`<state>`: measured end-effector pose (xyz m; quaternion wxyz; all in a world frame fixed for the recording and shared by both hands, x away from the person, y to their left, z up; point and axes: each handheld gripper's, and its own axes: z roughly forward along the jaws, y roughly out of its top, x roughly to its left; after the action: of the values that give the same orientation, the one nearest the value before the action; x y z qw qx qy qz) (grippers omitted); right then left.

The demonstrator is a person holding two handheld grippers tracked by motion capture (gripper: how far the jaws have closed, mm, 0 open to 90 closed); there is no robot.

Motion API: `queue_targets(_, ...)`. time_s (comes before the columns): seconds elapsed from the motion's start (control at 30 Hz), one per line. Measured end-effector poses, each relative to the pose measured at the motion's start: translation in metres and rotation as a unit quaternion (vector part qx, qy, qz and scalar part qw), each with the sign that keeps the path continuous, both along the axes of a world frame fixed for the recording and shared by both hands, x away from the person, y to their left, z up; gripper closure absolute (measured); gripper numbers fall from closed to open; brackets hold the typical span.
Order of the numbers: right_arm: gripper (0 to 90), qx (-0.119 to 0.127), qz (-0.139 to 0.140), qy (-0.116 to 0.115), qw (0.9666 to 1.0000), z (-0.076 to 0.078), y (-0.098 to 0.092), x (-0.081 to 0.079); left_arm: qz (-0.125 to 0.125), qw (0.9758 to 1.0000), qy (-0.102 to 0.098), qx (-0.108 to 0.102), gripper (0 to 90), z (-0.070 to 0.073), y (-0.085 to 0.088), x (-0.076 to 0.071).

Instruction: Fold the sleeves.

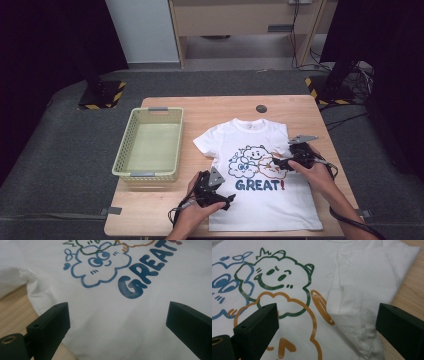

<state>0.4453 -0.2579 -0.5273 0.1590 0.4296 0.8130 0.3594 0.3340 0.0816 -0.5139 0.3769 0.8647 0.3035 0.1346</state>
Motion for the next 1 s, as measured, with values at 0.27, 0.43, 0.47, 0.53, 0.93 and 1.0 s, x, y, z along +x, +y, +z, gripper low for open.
queue_targets(0.27, 4.6, 0.001, -0.003, 0.000, 1.0000, -0.004, -0.006, -0.007, 0.020, 0.9997, -0.012, 0.011, 5.6, 0.024, 0.002, 0.022)
queue_targets(0.43, 4.6, 0.002, -0.004, 0.001, 1.0000, -0.004, -0.010, -0.013, 0.027, 0.9992, -0.018, 0.022, 6.3, 0.029, -0.002, 0.038)
queue_targets(0.47, 4.6, 0.001, -0.004, 0.002, 1.0000, -0.005, -0.010, -0.014, 0.029, 0.9991, -0.019, 0.025, 6.5, 0.030, -0.003, 0.041)
queue_targets(0.53, 4.6, 0.000, -0.002, 0.001, 1.0000, -0.006, -0.011, -0.016, 0.032, 0.9988, -0.022, 0.029, 6.7, 0.032, -0.005, 0.048)
queue_targets(0.93, 5.2, 0.007, 0.005, 0.000, 1.0000, -0.007, -0.017, -0.034, 0.075, 0.9954, -0.027, 0.054, 13.1, 0.029, -0.006, 0.085)
queue_targets(1.0, 5.0, 0.007, 0.004, 0.001, 1.0000, -0.006, -0.020, -0.038, 0.086, 0.9942, -0.031, 0.057, 15.2, 0.029, -0.003, 0.090)
